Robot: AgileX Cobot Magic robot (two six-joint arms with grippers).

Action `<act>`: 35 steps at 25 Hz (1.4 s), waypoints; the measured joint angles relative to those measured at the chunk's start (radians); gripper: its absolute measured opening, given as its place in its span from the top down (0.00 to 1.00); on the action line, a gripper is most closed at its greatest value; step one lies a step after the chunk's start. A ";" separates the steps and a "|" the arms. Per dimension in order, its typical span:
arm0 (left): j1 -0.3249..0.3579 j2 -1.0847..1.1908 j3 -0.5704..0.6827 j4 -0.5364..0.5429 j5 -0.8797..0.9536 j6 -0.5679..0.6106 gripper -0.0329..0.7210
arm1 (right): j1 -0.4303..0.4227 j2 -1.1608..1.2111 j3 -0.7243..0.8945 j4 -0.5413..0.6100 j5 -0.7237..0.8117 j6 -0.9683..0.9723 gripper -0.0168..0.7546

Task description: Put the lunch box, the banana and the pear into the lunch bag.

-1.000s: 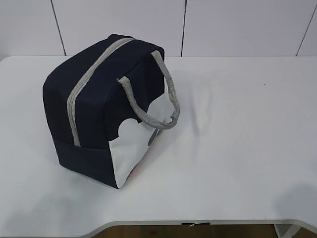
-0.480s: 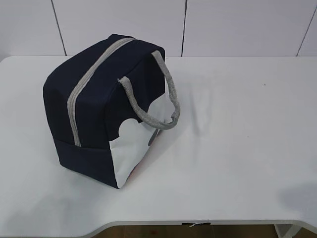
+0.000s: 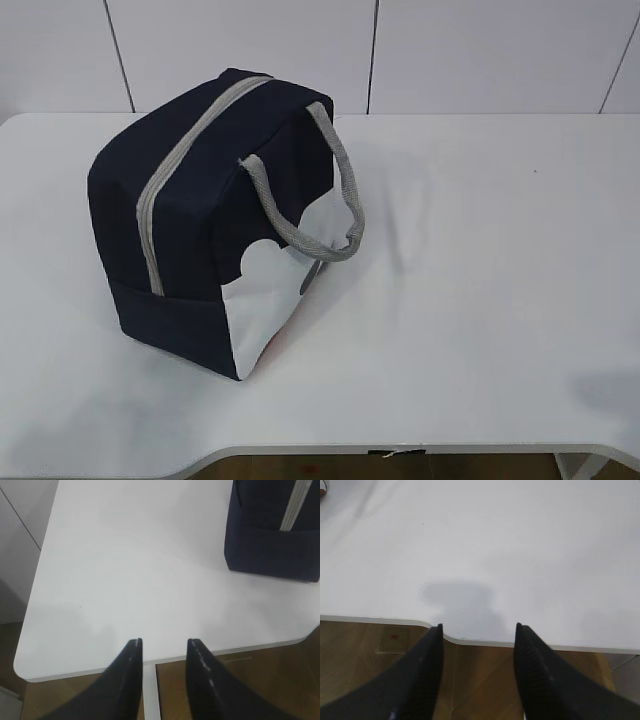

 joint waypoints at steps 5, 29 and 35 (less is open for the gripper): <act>0.000 0.000 0.000 0.000 0.000 0.000 0.66 | 0.000 0.000 0.000 0.000 0.000 0.000 0.49; 0.000 0.000 0.000 0.000 0.000 0.000 0.66 | 0.000 0.000 0.000 0.000 0.000 0.002 0.49; 0.000 0.000 0.000 0.000 0.000 0.000 0.66 | 0.000 0.000 0.000 0.005 0.000 0.004 0.49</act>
